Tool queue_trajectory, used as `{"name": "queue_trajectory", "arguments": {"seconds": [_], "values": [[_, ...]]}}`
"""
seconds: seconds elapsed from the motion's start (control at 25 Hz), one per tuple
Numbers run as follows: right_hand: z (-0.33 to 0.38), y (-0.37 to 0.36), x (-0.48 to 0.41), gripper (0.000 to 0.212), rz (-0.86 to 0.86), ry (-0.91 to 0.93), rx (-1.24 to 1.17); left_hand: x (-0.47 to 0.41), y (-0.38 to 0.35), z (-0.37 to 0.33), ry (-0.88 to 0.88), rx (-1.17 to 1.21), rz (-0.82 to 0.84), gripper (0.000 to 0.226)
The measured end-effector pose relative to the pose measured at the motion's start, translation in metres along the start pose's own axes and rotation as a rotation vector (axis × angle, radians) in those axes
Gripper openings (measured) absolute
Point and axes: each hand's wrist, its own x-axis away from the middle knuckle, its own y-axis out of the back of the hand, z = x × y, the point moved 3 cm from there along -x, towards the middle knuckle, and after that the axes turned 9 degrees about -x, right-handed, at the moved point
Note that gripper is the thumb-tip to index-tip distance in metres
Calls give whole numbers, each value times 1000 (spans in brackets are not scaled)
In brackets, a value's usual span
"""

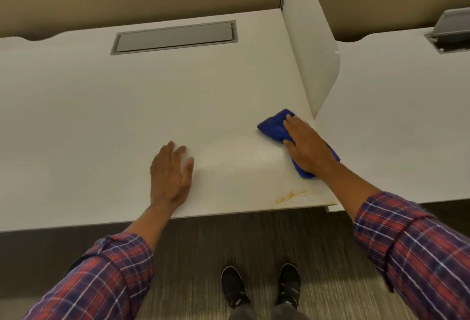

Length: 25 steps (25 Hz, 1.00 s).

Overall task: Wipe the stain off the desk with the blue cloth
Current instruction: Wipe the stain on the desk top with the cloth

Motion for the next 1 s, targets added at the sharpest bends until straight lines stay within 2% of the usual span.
{"name": "queue_trajectory", "arguments": {"seconds": [0.16,0.4,0.64,0.76,0.88,1.0], "values": [[16,-28,-11,60,-144,35,103,-5,-2,0,30,-42,-25,69],[77,-79,-15,65,-89,157,111,-5,-9,4,27,-20,-61,83],[128,-123,-9,65,-40,239,69,-6,-4,2,34,1,-64,75],[154,-149,0,61,-67,291,71,-4,1,5,36,125,-72,79],[172,-167,12,60,-80,297,62,-3,11,10,61,353,-91,80],[184,-178,25,59,-65,328,77,-5,15,16,127,599,17,76]]}}
